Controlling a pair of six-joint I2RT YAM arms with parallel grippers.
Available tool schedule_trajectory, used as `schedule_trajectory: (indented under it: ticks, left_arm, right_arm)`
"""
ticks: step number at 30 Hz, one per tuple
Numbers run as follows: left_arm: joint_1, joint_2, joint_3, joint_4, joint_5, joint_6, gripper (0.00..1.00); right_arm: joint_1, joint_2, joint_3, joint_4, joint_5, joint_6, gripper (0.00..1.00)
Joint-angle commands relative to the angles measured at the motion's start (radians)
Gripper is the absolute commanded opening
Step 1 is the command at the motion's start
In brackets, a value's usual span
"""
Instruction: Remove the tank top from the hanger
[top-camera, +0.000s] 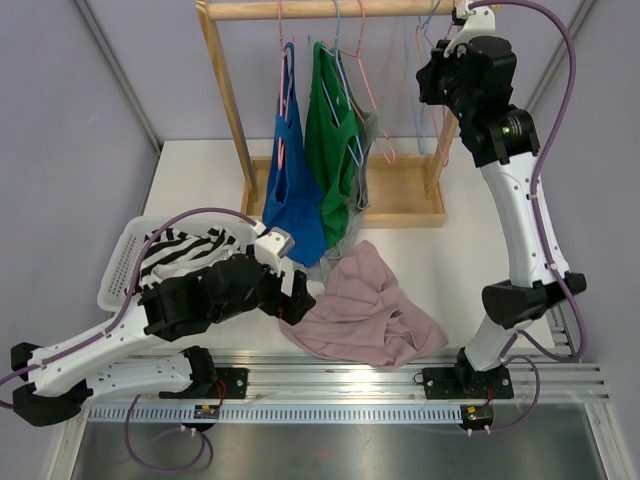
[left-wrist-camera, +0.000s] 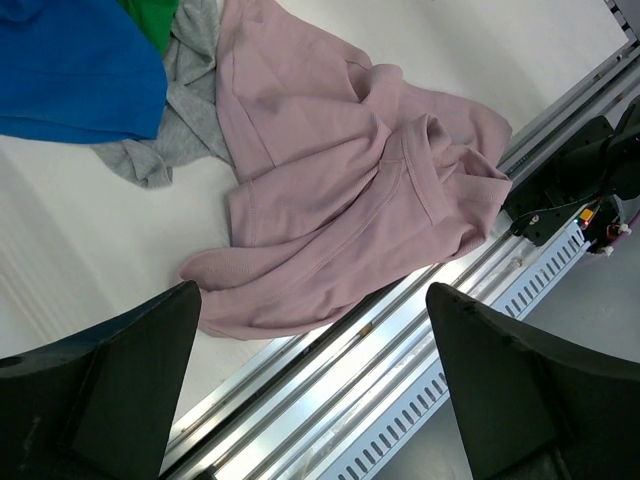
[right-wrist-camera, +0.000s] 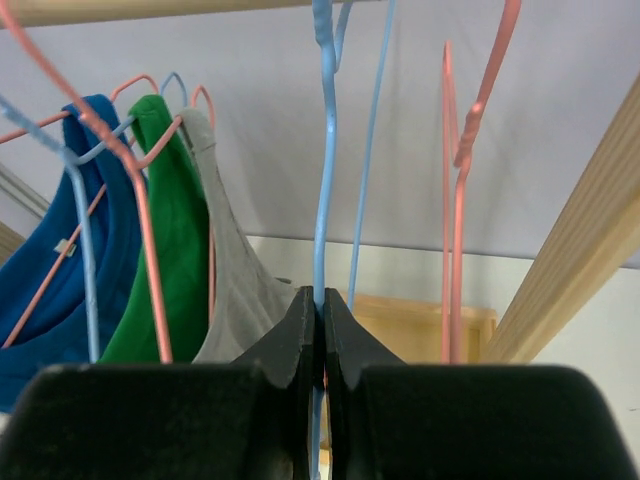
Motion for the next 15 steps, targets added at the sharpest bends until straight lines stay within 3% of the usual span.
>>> schedule_trajectory:
  ticks: [1,7,10,13,14,15]
  left_arm:
    - [-0.011,-0.002,0.03,0.017,-0.042,-0.017,0.99]
    - [-0.056,0.089,0.059,0.041,-0.101,-0.018,0.99]
    - [-0.076,0.155,0.063,0.097,-0.114,-0.014,0.99]
    - [-0.082,0.225,0.055,0.179,-0.121,-0.01,0.99]
    - [-0.082,0.286,0.052,0.207,-0.113,-0.006,0.99]
    - [-0.082,0.32,0.049,0.259,-0.105,-0.004,0.99]
  right_arm:
    - [-0.038,0.09,0.156,-0.09,-0.04,-0.022,0.0]
    - [-0.062,0.107,0.149,-0.104,-0.057,-0.018,0.05]
    - [-0.068,0.084,0.147,-0.127,-0.066,-0.015,0.43]
    - [-0.068,0.015,0.115,-0.124,-0.114,-0.004,0.6]
    - [-0.068,-0.034,0.087,-0.123,-0.128,-0.002,0.72]
    - [-0.068,-0.06,0.072,-0.12,-0.141,0.002,0.98]
